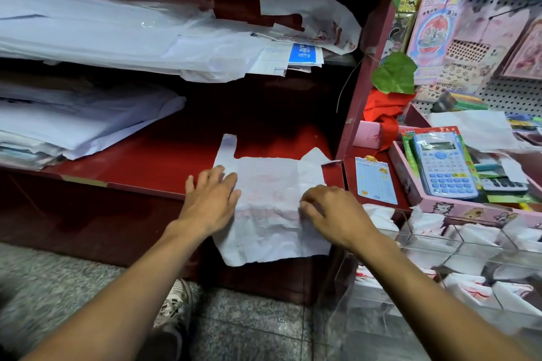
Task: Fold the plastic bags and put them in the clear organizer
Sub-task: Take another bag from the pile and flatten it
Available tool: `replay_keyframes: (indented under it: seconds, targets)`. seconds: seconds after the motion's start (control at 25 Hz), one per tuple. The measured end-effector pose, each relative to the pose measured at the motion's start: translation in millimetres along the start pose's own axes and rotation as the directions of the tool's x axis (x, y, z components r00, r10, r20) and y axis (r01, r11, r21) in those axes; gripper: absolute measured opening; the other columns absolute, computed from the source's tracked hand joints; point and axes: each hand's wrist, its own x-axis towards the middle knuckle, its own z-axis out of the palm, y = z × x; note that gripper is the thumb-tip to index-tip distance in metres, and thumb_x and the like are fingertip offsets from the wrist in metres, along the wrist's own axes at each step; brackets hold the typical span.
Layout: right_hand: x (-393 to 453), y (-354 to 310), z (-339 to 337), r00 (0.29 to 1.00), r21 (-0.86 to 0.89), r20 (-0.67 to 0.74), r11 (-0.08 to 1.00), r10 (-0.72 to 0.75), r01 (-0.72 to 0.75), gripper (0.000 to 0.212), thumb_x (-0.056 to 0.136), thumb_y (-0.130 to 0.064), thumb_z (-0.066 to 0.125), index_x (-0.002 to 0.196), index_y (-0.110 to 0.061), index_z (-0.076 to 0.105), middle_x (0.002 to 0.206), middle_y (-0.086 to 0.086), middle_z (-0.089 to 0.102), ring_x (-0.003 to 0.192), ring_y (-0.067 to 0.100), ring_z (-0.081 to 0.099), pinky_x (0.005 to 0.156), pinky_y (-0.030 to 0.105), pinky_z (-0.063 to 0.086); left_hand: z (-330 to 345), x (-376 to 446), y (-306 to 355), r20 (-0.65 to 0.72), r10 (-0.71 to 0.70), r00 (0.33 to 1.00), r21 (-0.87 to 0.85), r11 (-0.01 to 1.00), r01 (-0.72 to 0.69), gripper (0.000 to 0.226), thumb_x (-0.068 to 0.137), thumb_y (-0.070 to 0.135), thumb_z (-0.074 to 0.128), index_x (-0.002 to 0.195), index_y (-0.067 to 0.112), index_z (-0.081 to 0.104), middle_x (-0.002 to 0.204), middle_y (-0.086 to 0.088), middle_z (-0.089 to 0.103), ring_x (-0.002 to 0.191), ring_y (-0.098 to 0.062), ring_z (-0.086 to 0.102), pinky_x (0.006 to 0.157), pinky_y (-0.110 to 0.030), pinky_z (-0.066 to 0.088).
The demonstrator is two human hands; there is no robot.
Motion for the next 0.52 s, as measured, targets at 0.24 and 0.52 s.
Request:
replay_keyframes:
  seconds: [0.24, 0.52]
  targets:
    - [2, 11, 13, 0.994, -0.109, 0.099, 0.993, 0.055, -0.044, 0.037, 0.101, -0.045, 0.035, 0.120, -0.018, 0.053, 0.132, 0.004, 0.051, 0.122, 0.029, 0.047, 0.099, 0.041, 0.038, 0, 2, 20, -0.006, 0.192, 0.981, -0.056, 0.980, -0.192, 0.034, 0.101, 0.043, 0.034, 0.098, 0.021, 0.059, 0.107, 0.005, 0.058, 0.110, -0.021, 0.055, 0.108, -0.049, 0.029]
    - [-3, 9, 6, 0.989, -0.200, 0.145, 0.978, -0.035, 0.064, 0.075, 0.078, -0.072, 0.019, 0.129, -0.026, 0.051, 0.129, -0.005, 0.051, 0.113, 0.022, 0.050, 0.092, 0.040, 0.041, 5, 3, 24, -0.162, 0.112, 0.980, 0.070, 0.992, -0.102, 0.028, 0.102, 0.030, 0.038, 0.128, 0.024, 0.047, 0.126, 0.000, 0.043, 0.116, -0.023, 0.043, 0.096, -0.039, 0.036]
